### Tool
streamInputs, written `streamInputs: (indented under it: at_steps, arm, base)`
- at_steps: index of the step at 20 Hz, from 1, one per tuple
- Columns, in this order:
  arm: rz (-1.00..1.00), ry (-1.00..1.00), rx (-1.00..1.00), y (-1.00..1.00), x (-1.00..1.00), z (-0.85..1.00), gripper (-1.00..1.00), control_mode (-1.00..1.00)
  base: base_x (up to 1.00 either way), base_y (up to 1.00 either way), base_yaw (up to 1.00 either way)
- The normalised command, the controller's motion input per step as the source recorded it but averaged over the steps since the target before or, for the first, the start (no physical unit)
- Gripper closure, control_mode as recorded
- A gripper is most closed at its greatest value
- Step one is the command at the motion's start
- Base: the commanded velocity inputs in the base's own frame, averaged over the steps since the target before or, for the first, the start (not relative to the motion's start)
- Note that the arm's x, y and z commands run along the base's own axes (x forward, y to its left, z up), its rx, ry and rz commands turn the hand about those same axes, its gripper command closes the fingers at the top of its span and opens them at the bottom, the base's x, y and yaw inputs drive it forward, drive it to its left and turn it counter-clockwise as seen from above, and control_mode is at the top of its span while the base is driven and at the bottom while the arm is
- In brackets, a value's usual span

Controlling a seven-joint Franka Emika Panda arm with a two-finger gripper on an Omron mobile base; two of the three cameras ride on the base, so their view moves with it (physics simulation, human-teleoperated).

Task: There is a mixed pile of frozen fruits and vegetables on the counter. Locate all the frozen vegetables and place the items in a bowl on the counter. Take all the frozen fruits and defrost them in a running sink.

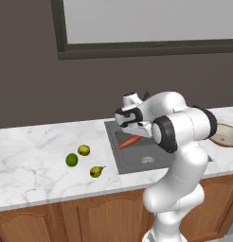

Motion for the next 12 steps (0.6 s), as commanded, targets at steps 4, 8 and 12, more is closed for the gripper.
streamInputs:
  at_steps: [4,8,12]
  arm:
    - [0.0,0.0,0.0,-0.58,-0.08,0.0,1.0,-1.0]
    - [0.0,-0.01,0.01,-0.7,-0.04,0.0,1.0,-1.0]
    - [0.0,-0.02,0.0,-0.65,-0.08,0.0,1.0,-1.0]
  base:
    - [0.0,0.0,0.0]
    - [0.0,0.0,0.0]
    - [0.0,0.0,0.0]
